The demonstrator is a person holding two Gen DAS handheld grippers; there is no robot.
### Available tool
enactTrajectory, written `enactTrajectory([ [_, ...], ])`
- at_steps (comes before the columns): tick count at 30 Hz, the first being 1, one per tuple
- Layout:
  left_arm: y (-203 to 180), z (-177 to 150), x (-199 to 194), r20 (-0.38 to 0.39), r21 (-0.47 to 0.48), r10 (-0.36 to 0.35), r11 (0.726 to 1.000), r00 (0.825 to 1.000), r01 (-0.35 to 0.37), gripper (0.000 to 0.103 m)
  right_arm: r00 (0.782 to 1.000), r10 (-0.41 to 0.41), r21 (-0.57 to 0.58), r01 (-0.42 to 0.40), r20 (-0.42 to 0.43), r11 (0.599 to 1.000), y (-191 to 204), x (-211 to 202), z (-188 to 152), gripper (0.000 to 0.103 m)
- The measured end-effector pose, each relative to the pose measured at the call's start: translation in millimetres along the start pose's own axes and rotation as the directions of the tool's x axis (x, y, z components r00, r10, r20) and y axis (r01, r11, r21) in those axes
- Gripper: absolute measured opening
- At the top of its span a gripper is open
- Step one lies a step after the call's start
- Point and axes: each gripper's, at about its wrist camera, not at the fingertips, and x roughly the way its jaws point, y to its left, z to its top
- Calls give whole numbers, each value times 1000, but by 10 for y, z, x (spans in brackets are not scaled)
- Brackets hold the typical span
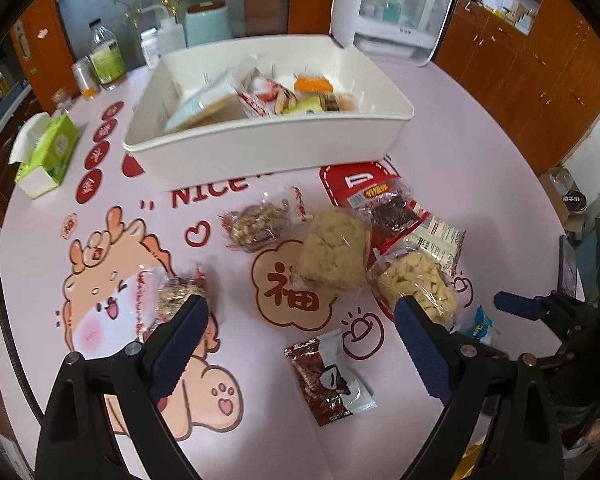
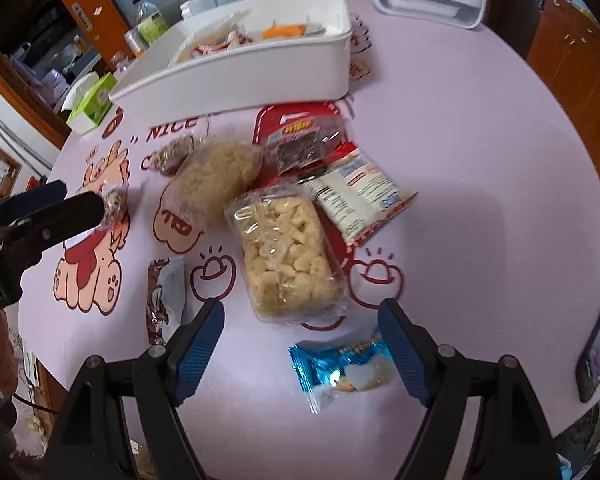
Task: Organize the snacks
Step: 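Move both grippers back over the remaining snacks on the table, then grasp the big clear puffed-snack bag with the left gripper while the right grasps the clear cracker-stick bag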
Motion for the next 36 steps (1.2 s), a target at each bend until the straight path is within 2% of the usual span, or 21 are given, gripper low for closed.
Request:
enactTrajectory([
  [8,-30,105,323,-68,5,0,1000,998,0,94,998,11,-55,-15,-62,998,61,400,125,80],
  [10,-42,134,415,-87,11,3,1000,996,-2,94,998,3,-71,-8,-62,997,70,469,159,69],
  [13,-64,172,534,-110,16,2,1000,994,0,94,999,19,-91,-23,-49,996,50,508,206,62],
  [20,-141,272,829,-165,26,-14,999,986,19,94,999,34,-82,-37,-38,996,-161,488,282,62],
  [28,-253,360,1183,-222,53,-8,998,975,20,93,999,37,-59,-38,-34,998,-196,504,331,62],
  [30,-266,381,1251,-232,54,-5,998,973,18,90,999,34,-57,-36,-34,998,-168,518,336,62],
  [32,-284,400,1335,-250,57,-7,998,968,22,77,999,34,-59,-36,-35,998,-161,522,343,62],
  [33,-283,406,1371,-261,56,-5,998,965,20,74,999,35,-60,-37,-35,998,-162,524,347,62],
  [36,-323,436,1381,-241,83,27,997,970,-7,67,999,34,-59,-36,-34,998,-165,523,354,62],
])
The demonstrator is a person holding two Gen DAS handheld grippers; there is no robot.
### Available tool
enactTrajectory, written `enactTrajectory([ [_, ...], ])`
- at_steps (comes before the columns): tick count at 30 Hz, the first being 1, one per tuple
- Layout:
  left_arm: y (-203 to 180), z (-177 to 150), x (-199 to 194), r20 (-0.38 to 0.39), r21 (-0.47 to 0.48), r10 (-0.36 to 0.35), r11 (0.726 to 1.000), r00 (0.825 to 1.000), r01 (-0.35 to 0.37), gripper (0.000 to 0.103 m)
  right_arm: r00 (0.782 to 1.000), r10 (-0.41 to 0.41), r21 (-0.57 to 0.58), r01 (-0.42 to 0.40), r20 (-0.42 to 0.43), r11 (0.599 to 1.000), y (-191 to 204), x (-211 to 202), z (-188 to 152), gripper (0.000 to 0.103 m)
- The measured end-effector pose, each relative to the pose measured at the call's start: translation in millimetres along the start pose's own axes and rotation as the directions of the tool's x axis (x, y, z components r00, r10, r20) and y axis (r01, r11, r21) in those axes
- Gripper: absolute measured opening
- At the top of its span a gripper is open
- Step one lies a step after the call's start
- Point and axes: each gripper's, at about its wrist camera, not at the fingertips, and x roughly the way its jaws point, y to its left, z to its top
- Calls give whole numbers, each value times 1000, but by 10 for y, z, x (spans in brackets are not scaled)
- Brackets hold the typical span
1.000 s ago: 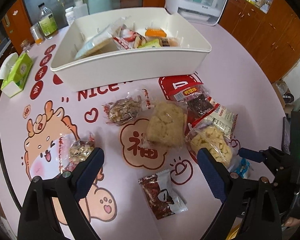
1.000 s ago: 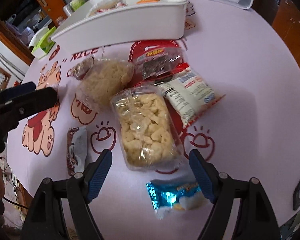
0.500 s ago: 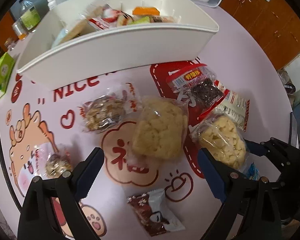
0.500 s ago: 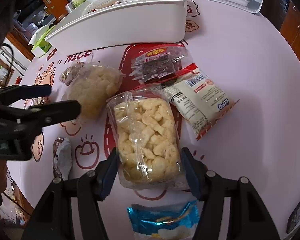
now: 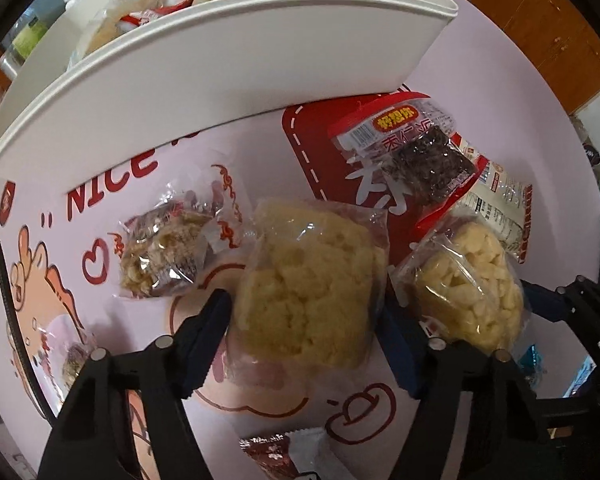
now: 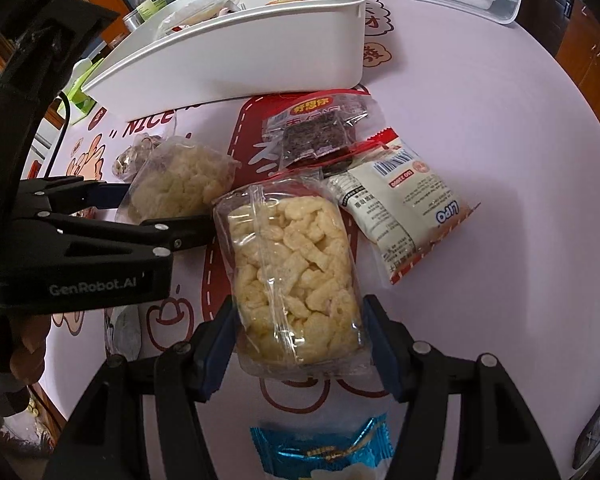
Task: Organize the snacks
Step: 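Grasp the big clear puffed-snack bag with the left gripper while the right grasps the clear cracker-stick bag, then lift both clear bags, carry them over the white tray and release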
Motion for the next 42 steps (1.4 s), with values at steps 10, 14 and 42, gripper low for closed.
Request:
enactTrajectory([
  [10,9,-134,-101,21,-13,-17,1000,1000,17,57,1000,2,2,-2,-8,1000,-29,-10,15,61],
  [14,5,-229,-263,47,-10,-21,1000,999,22,57,1000,16,17,-16,-22,1000,-18,-17,13,60],
  [42,488,-707,-1834,362,-97,41,995,931,-6,57,985,73,-111,-56,156,992,849,-851,110,59],
])
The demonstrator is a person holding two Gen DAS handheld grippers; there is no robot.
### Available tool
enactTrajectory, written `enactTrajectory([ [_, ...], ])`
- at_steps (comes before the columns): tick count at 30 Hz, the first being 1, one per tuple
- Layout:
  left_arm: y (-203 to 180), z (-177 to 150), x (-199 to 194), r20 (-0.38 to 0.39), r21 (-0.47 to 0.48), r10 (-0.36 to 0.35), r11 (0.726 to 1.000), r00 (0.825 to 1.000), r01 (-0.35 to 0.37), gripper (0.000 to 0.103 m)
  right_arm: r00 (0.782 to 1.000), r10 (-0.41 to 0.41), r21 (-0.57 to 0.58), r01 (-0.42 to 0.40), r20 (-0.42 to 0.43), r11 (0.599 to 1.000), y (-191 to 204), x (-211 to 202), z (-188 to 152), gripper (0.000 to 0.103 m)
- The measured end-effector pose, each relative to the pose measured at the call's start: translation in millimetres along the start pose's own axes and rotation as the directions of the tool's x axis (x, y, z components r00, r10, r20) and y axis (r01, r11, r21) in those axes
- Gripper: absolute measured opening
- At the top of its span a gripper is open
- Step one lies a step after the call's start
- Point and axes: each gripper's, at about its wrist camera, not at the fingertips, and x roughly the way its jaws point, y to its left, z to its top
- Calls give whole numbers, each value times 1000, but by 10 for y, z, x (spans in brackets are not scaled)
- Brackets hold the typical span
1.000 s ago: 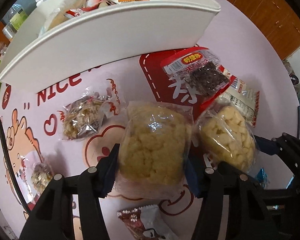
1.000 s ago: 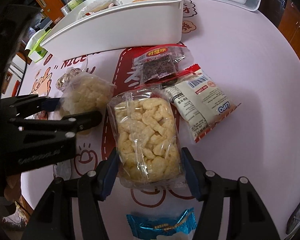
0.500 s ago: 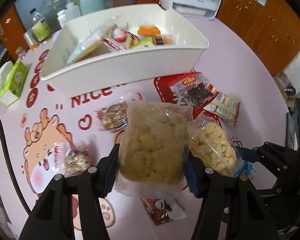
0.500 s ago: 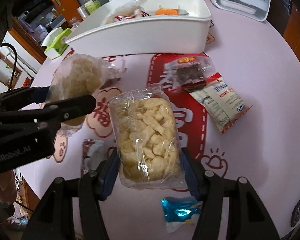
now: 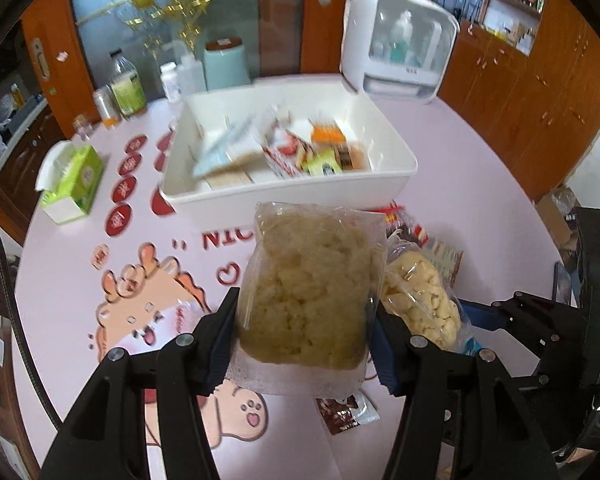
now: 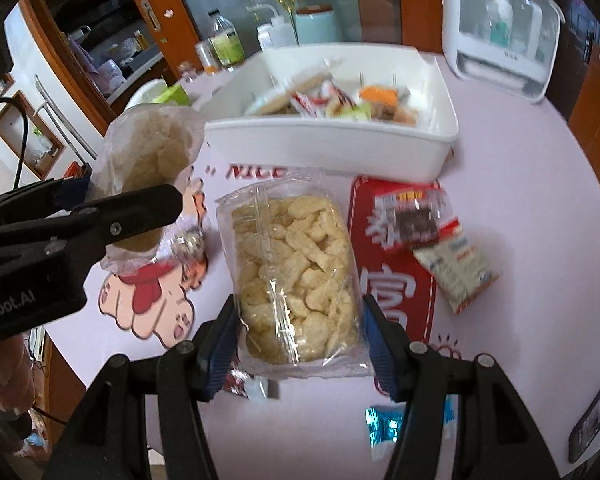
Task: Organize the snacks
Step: 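Lift both clear bags, carry them over the white tray and release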
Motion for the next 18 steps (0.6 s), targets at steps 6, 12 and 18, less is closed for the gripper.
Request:
enactTrajectory([
  [6,110,163,-216,53,-22,20,1000,998,-19,57,997,-15,3,15,74,1000,17,-199,271,59],
  [12,202,454,-476,131,-28,56,998,990,-53,57,988,-33,18,30,150,999,-63,-376,610,59],
  [18,246,830,-714,229,-35,86,996,970,-80,57,971,-44,22,40,234,999,-115,-585,969,59],
])
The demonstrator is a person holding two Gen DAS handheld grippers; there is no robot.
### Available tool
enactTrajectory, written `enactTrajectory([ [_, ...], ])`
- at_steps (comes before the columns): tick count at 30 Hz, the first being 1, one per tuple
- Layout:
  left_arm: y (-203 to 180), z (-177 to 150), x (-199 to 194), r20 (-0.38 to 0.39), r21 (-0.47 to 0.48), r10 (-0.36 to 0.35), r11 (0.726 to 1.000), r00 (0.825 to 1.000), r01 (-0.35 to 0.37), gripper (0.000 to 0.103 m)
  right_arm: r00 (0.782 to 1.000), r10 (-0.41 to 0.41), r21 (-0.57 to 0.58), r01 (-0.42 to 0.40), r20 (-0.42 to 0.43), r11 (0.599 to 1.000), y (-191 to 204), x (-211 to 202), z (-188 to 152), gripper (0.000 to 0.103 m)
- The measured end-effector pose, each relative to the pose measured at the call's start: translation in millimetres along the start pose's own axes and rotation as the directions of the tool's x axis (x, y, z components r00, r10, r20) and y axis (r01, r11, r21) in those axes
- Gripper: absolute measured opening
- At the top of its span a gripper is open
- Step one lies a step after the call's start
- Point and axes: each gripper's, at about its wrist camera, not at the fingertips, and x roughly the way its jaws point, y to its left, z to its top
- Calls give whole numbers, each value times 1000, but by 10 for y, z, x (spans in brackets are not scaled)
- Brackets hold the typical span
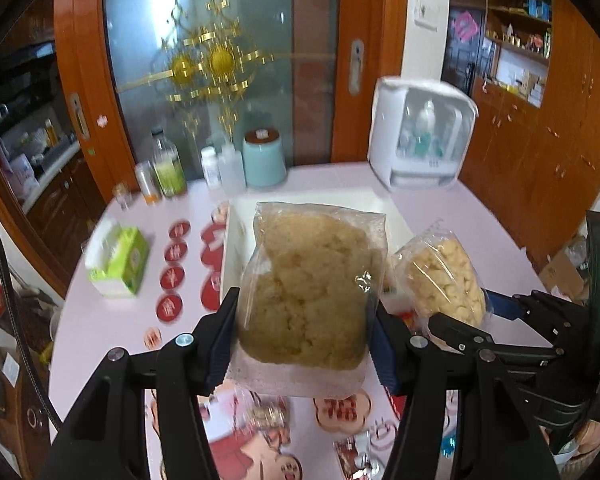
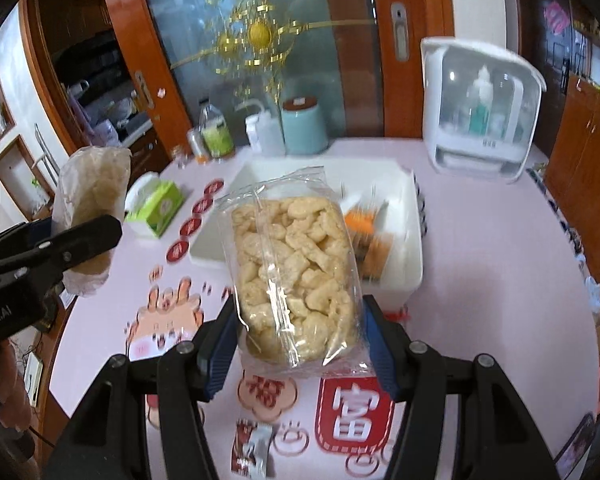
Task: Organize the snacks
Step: 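Lift both clear bags, carry them over the white tray and release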
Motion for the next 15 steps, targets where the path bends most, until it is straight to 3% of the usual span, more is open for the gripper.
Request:
enactTrajectory([
  [9,48,640,-122,140,-6,62,998,988,-62,57,992,20,-23,-18,122,1000,-10,-135,645,59],
  [15,37,949,-30,176,-11,90,996,980,-89,57,983,42,-35,-36,180,999,-25,-175,1018,59],
])
